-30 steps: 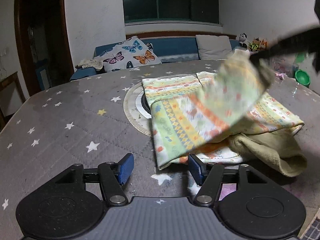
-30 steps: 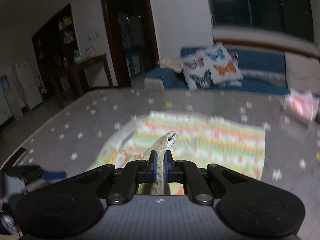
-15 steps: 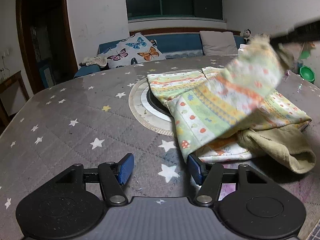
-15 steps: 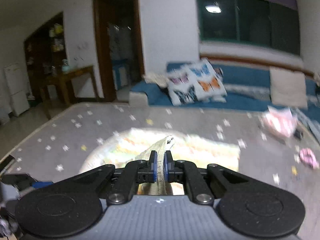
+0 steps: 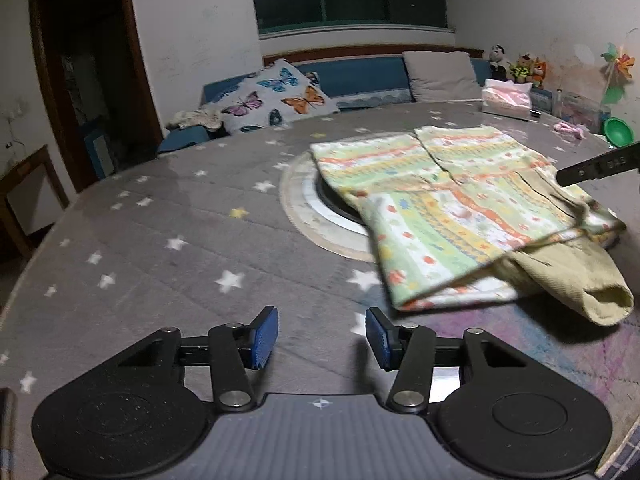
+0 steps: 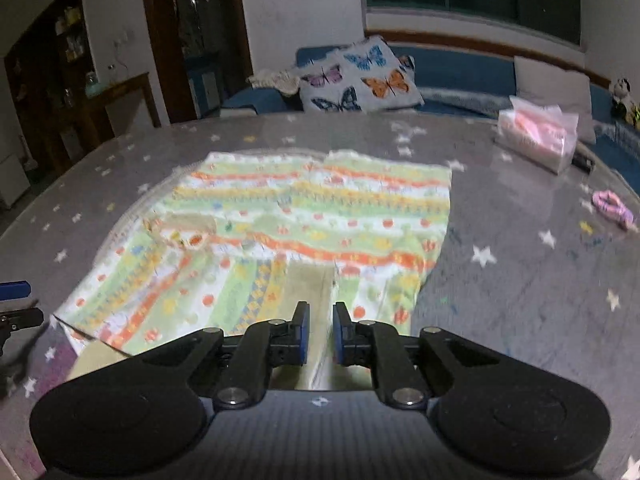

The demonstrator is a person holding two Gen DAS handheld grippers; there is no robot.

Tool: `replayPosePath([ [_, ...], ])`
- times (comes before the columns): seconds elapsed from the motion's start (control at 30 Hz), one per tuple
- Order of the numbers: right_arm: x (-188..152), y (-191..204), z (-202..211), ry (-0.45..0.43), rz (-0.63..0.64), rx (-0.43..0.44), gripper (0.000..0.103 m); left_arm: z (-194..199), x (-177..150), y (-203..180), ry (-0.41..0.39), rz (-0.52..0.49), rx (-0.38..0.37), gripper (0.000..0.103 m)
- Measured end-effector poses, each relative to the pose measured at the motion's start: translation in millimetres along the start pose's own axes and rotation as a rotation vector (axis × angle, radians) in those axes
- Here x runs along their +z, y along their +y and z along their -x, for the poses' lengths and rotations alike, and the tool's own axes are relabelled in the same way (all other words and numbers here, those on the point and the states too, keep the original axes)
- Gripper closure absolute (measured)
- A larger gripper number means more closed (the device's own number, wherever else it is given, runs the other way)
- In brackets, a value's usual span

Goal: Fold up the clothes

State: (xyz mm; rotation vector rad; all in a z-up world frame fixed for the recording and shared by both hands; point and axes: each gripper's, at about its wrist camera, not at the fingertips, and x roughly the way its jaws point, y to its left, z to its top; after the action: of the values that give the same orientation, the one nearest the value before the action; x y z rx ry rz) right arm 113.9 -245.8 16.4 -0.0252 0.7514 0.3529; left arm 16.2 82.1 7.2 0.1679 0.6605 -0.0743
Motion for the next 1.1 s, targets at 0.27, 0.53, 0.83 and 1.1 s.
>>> replayPosePath([
  [0.27, 11.6, 2.4, -5.3, -0.028, -0.015, 0.036, 0.091, -15.9, 45.8, -9.3, -0.053, 0.02, -0.101, 0.076],
  [0.53, 14.7, 3.7, -15.5, -0.022, -0.016, 0.065, 0.091, -73.1, 76.9, -41.0, -0.017, 0.01, -0.213, 0.087],
  [0.83, 7.3, -0.5, -26.3, 0.015, -0.007, 0.083, 0.091, -106.2, 70.4, -26.6, 0.045, 0.014, -0.137, 0.097],
  [1.1, 13.9, 2.6, -24.7, -0.024, 0.018, 0.107, 0.091, -102.5, 83.1, -30.8, 0.014, -0.015, -0.15, 0.095],
])
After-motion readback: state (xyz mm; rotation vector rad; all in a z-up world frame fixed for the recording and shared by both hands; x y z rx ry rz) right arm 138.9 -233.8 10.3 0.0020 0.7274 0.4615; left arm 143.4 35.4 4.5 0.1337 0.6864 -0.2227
